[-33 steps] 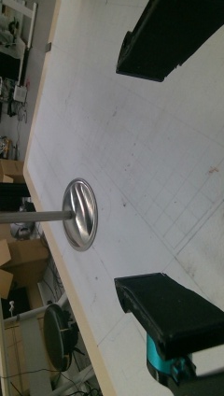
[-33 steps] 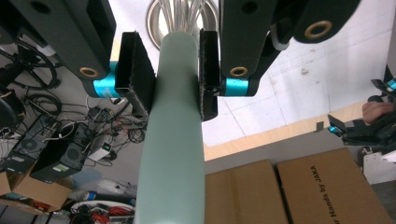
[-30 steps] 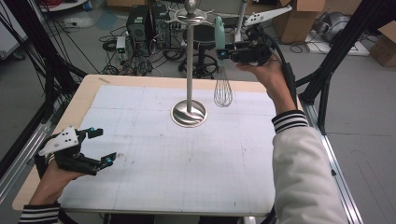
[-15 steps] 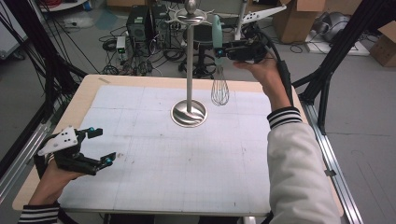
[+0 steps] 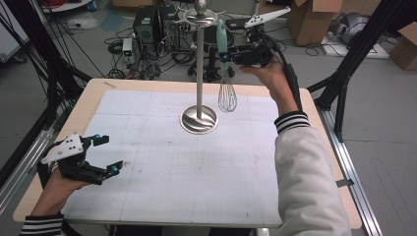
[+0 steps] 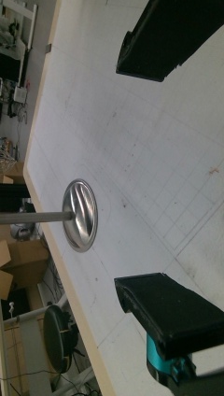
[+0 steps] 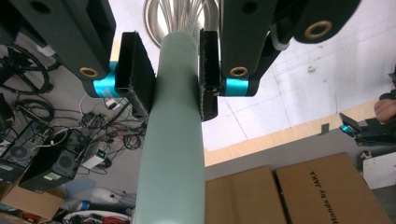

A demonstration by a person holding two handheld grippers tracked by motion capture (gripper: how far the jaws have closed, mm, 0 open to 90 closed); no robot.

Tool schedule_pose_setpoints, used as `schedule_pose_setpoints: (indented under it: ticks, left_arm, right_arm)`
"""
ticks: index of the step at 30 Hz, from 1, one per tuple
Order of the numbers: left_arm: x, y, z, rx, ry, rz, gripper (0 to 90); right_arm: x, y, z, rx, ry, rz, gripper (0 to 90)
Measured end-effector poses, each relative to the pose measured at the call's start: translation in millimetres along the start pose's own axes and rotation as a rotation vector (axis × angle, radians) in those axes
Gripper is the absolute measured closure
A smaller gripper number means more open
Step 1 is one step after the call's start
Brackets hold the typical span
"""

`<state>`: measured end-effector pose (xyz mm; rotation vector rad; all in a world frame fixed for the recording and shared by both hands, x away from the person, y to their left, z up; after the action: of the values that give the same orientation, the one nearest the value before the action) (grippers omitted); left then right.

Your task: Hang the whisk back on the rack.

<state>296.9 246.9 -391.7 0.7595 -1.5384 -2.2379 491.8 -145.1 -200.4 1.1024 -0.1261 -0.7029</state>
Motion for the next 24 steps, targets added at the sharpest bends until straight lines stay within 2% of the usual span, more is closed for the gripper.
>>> schedule_pose_setpoints:
  ticks: [8,11,16,19,21,22,23,24]
  left_arm:
    - [0.9,-0.6,-1.3,-0.003,-0.007,-0.002,1.7]
    - [0.9,-0.9,-1.6,-0.005,-0.008,-0.004,1.7]
    - [1.2,-0.6,-1.1,-0.002,-0.007,0.0,1.7]
    - [1.1,-0.7,-0.9,-0.003,-0.007,0.0,1.7]
    - [0.7,-0.9,-0.6,-0.004,-0.006,-0.001,1.7]
    - [0.5,-1.1,-0.5,-0.005,-0.004,-0.001,1.7]
    - [0.3,-1.3,-0.5,-0.004,-0.004,-0.002,1.7]
    - [0.1,-1.5,-0.3,-0.007,-0.005,-0.001,1.7]
  right_arm:
    - [-0.3,-0.3,-4.9,0.007,-0.022,0.007,67.7]
    - [-1.5,-0.9,-6.9,0.009,-0.045,0.009,66.9]
    - [-1.9,-0.5,-9.0,0.015,-0.046,0.016,66.2]
    - [-0.5,-3.3,-12.8,-0.003,-0.067,0.017,56.1]
    - [-0.4,-4.3,-13.6,-0.008,-0.067,0.018,54.7]
    - [-0.8,-6.8,-14.6,-0.006,-0.06,0.02,44.7]
    - [-0.8,-6.8,-14.6,-0.006,-0.06,0.02,44.7]
    - [-1.0,-7.7,-15.0,-0.003,-0.056,0.017,39.4]
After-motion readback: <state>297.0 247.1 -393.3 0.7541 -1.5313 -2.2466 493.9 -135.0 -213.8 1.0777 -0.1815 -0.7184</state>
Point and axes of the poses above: each handheld gripper's, and its own axes: z roughly backward along the jaws, y roughly out of its top, x roughly to its right, the point moved 5 cm from there along -z, roughly forward along the jaws, and after that the axes turned 15 degrees about -z, right-handed, at the moved point
